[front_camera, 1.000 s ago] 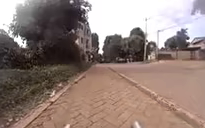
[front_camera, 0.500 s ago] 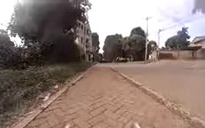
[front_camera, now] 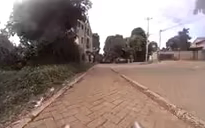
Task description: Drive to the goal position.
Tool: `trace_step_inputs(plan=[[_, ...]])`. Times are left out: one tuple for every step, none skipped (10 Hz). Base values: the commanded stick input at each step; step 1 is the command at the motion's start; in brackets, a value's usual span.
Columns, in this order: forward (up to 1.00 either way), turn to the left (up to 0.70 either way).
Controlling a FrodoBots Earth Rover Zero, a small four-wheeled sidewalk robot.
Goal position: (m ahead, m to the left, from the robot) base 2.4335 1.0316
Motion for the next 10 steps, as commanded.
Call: trace_step_inputs(plan=[[0.5,0.0],[0.5,0.0],[0.5,0.0],[0.5,0.0],[0.5,0.0],[0.5,0.0],[0.5,0.0],[0.5,0.0],[0.5,0.0],[0.5,0.0]])
